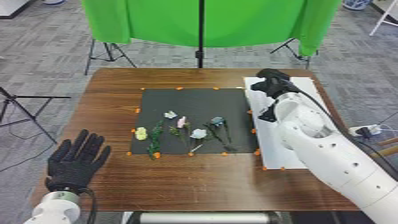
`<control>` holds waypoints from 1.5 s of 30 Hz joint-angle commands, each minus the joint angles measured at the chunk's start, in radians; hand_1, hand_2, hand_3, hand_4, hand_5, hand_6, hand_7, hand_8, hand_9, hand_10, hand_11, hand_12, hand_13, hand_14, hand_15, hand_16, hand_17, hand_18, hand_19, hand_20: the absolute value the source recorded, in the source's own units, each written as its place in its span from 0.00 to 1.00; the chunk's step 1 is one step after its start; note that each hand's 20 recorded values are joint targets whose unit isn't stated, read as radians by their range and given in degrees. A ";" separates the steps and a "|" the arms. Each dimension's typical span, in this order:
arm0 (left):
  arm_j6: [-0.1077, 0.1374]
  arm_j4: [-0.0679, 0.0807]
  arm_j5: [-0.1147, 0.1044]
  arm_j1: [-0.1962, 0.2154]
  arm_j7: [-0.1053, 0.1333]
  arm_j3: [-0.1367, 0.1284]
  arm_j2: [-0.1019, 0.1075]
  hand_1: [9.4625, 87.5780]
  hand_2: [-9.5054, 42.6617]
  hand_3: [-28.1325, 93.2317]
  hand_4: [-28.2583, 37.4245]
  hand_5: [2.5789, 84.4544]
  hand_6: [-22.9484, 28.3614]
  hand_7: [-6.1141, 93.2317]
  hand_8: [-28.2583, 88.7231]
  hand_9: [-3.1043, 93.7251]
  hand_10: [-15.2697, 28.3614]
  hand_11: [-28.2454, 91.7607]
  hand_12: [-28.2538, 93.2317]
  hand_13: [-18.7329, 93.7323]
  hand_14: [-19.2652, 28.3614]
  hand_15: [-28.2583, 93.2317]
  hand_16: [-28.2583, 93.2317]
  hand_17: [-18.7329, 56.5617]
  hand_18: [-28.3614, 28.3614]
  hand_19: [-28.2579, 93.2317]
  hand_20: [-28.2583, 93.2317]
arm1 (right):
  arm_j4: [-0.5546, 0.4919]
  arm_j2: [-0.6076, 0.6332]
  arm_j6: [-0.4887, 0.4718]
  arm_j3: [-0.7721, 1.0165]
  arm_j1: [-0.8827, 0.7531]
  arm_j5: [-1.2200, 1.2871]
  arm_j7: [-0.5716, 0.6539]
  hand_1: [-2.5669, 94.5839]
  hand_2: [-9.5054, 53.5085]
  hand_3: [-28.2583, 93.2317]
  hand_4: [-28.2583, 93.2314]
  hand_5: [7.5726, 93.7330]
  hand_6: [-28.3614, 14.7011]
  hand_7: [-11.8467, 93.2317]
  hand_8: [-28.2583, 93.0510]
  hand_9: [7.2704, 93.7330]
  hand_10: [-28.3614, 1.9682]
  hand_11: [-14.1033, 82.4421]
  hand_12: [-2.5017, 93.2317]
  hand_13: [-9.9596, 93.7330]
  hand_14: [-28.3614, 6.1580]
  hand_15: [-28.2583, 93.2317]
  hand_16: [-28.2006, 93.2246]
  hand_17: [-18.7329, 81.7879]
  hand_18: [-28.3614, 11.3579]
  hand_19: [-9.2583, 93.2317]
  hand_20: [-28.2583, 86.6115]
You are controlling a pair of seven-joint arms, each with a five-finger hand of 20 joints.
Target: Arrange flowers
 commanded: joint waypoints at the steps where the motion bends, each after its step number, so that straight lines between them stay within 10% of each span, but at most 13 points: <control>1: -0.007 0.001 0.001 0.009 -0.004 0.009 -0.002 0.27 0.55 0.86 0.05 0.59 0.64 0.28 0.16 0.47 0.72 0.46 0.34 0.44 0.73 0.59 0.17 0.19 0.73 0.50 0.36 | 0.053 0.003 -0.105 0.003 0.042 0.015 0.042 0.36 0.20 0.87 0.01 0.35 0.54 0.26 0.13 0.29 0.49 0.25 0.12 0.33 0.31 0.32 0.36 0.26 0.30 0.57 0.37; 14: -0.003 0.004 -0.001 -0.013 -0.015 0.028 -0.003 0.27 0.54 0.86 0.06 0.59 0.63 0.28 0.16 0.47 0.72 0.46 0.34 0.44 0.73 0.59 0.17 0.19 0.73 0.50 0.36 | 0.243 -0.050 -0.280 -0.054 0.161 -0.002 0.034 0.43 0.17 0.88 0.00 0.35 0.57 0.27 0.12 0.24 0.52 0.26 0.10 0.37 0.38 0.31 0.37 0.29 0.28 0.58 0.36; 20: -0.013 -0.001 0.014 -0.022 -0.033 0.022 0.006 0.27 0.55 0.86 0.06 0.59 0.64 0.28 0.16 0.46 0.73 0.46 0.34 0.44 0.73 0.59 0.17 0.19 0.73 0.51 0.36 | 0.228 -0.028 -0.182 -0.111 0.129 -0.054 0.117 0.58 0.01 0.87 0.00 0.58 0.61 0.30 0.13 0.58 0.49 0.31 0.15 0.64 0.49 0.42 0.39 0.43 0.18 0.71 0.38; 22: -0.022 0.000 0.019 -0.027 -0.042 0.019 0.008 0.27 0.55 0.86 0.06 0.59 0.64 0.28 0.16 0.46 0.73 0.46 0.34 0.44 0.73 0.59 0.17 0.19 0.73 0.51 0.36 | 0.207 -0.023 -0.156 -0.119 0.103 -0.076 0.130 0.66 0.00 0.79 0.00 0.71 0.63 0.35 0.20 0.79 0.57 0.25 0.32 0.76 0.61 0.44 0.50 0.48 0.19 0.78 0.42; 26: -0.030 0.006 0.027 -0.042 -0.051 0.020 0.010 0.26 0.55 0.86 0.06 0.59 0.64 0.27 0.16 0.47 0.73 0.46 0.34 0.44 0.73 0.59 0.17 0.19 0.73 0.51 0.36 | 0.097 0.020 -0.045 -0.102 0.015 -0.090 0.096 0.69 0.00 0.77 0.00 0.77 0.65 0.43 0.24 0.89 0.59 0.26 0.43 0.82 0.66 0.47 0.56 0.52 0.22 0.82 0.46; 34: -0.030 -0.003 0.047 -0.028 -0.053 0.017 0.020 0.26 0.55 0.86 0.06 0.59 0.64 0.28 0.16 0.47 0.73 0.46 0.34 0.44 0.73 0.59 0.17 0.19 0.73 0.51 0.36 | -0.271 0.118 0.020 -0.044 -0.156 -0.111 0.017 0.68 0.00 0.78 0.00 0.78 0.64 0.44 0.25 0.90 0.61 0.27 0.45 0.83 0.65 0.49 0.57 0.52 0.19 0.83 0.48; 45: -0.006 -0.004 0.044 -0.036 -0.031 0.036 0.021 0.27 0.55 0.86 0.05 0.59 0.63 0.28 0.16 0.47 0.72 0.46 0.34 0.44 0.73 0.59 0.17 0.18 0.73 0.51 0.36 | -0.326 0.083 -0.042 -0.098 -0.188 -0.153 -0.002 0.63 0.00 0.78 0.00 0.70 0.59 0.38 0.22 0.81 0.54 0.26 0.39 0.78 0.62 0.52 0.52 0.51 0.18 0.83 0.48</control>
